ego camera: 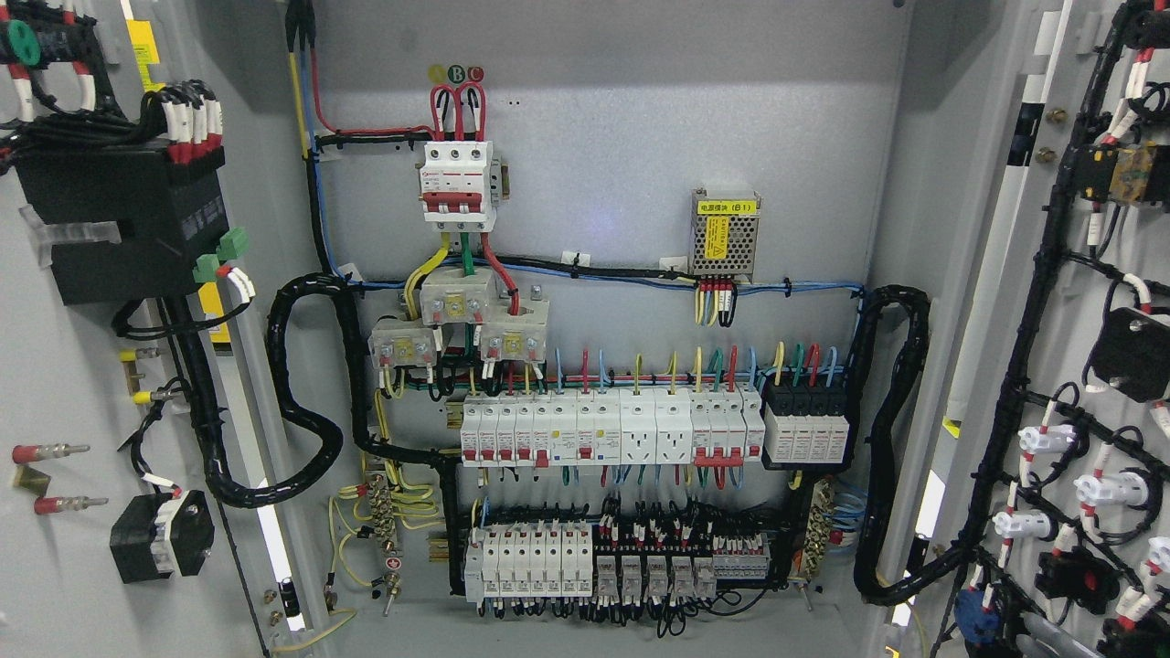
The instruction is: Open door with both hands
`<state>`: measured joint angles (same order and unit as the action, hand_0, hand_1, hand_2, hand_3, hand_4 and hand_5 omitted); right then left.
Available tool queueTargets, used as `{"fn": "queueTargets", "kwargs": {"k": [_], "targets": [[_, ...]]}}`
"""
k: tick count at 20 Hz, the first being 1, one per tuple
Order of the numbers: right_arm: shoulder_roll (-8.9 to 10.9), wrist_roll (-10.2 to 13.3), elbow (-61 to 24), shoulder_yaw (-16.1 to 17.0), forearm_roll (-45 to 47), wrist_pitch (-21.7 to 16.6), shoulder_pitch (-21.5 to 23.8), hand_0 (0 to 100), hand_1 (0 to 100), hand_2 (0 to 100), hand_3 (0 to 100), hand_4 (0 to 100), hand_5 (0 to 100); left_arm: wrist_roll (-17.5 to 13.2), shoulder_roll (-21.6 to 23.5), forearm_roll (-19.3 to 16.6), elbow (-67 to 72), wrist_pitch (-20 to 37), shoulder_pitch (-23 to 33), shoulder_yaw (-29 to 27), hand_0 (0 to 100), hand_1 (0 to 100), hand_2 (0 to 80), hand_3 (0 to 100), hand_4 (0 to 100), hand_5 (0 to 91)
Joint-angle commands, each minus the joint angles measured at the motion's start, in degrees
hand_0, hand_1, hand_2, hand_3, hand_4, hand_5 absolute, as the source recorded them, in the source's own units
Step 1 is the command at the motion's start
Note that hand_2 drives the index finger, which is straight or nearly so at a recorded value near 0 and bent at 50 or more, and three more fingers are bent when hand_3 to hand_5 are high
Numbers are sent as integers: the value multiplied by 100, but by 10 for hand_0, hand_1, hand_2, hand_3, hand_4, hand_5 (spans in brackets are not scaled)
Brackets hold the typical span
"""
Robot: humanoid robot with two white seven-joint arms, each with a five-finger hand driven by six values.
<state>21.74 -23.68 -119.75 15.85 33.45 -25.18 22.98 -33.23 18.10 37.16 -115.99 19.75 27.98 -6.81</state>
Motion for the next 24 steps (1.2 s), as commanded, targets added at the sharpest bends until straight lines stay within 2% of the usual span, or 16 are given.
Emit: {"fn": "queueTargets", "kwargs": {"k": [1,6,12,15,24], "targets": [[33,-5,13,173,153,4,5,226,0,0,0,0,0,-113,18,266,-284,2,6,-645,0,0,0,12,0,0],[-125,-5,65,296,232,4,66,226,0,0,0,0,0,-122,-17,292,-275,-6,50,-997,0,0,0,11,0,0],[-170,-5,118,463,522,4,198,225,0,0,0,0,0,-122,-43,363,-240,-59,76,-1314,0,0,0,11,0,0],[-292,-5,144,629,618,22,198,225,0,0,0,0,0,-122,-61,354,-213,-155,93,-1472,0,0,0,11,0,0],[-328,-5,162,894,636,22,181,225,0,0,0,0,0,-122,-395,354,-117,-393,94,-1938,0,0,0,11,0,0]]}}
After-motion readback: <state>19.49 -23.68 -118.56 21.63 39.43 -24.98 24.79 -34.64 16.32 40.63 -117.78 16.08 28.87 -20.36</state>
